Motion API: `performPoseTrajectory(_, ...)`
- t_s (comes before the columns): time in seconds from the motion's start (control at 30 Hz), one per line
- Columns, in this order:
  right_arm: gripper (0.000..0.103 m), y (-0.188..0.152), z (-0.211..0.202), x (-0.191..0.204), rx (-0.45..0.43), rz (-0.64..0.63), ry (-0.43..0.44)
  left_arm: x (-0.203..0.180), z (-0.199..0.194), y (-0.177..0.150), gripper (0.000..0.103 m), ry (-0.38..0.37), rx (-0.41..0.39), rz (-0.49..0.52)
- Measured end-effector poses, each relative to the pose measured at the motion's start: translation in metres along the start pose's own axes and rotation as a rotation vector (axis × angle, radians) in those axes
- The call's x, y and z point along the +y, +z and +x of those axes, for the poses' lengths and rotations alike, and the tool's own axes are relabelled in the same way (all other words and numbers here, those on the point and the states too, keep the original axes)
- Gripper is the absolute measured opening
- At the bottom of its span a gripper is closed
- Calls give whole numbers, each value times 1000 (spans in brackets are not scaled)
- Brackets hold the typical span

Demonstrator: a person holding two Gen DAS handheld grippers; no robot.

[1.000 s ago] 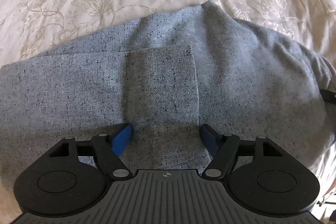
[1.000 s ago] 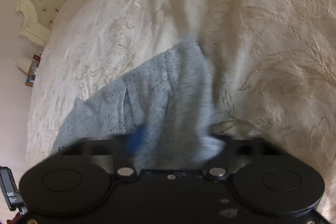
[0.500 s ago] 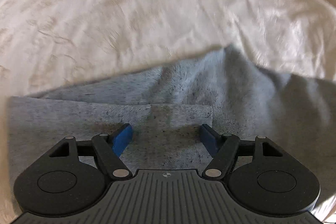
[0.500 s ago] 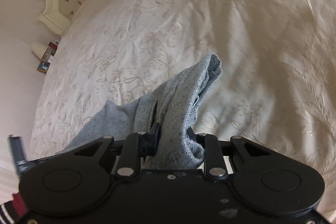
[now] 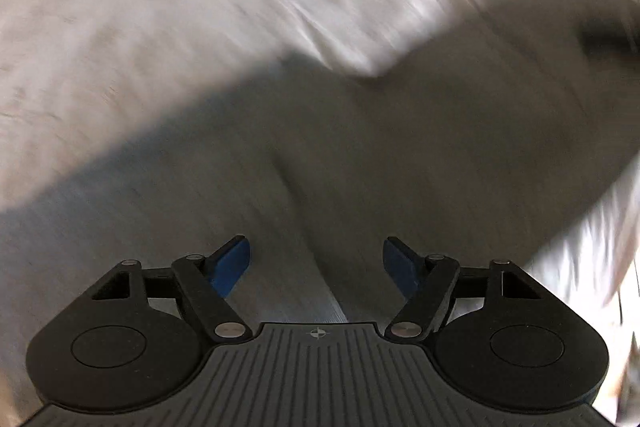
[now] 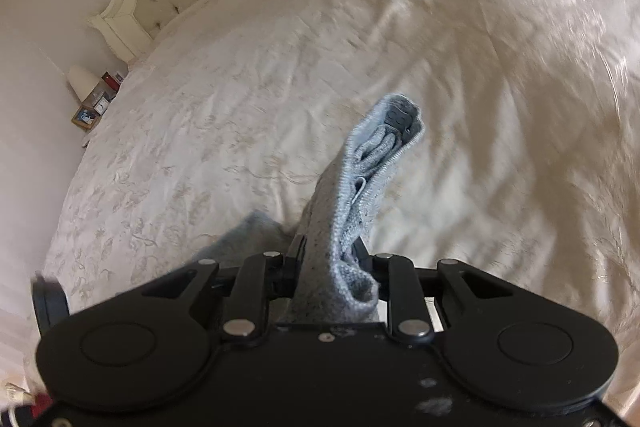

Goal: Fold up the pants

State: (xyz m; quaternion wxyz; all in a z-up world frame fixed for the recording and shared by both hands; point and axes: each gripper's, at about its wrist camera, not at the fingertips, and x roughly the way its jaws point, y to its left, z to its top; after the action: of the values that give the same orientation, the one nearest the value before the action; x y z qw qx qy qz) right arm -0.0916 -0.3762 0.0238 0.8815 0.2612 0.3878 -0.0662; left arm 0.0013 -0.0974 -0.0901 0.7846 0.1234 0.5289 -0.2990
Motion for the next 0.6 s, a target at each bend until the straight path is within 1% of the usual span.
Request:
performPoseTrajectory(0.07, 23, -2, -4, 14, -11, -3, -17, -11, 6, -21, 72, -4, 33, 81)
performPoseTrajectory(0.13, 23, -4, -6, 28, -18, -11, -33, -17, 4, -34, 72, -21, 43, 153)
performPoseTrajectory(0.2, 23, -6, -8, 46, -24, -33, -51, -13, -6, -39, 72, -82, 38, 171)
performPoseTrajectory(0.27, 22, -8, -11, 64, -31, -53, -56, 2, -22, -41, 72, -133, 5, 126)
performPoseTrajectory(0.33, 22, -10, -14, 85, -38, -68, -41, 24, -44, -45, 72, -142, -59, 66)
performPoseTrajectory(0.43, 21, -17, -15, 128, -49, -128, -14, 71, -74, -50, 72, -134, -146, -65)
performPoseTrajectory(0.5, 21, -25, -13, 163, -48, -168, 25, 109, -87, -55, 72, -124, -175, -174)
performPoseTrajectory(0.6, 21, -42, -1, 211, -25, -201, 102, 164, -93, -65, 72, -87, -184, -314)
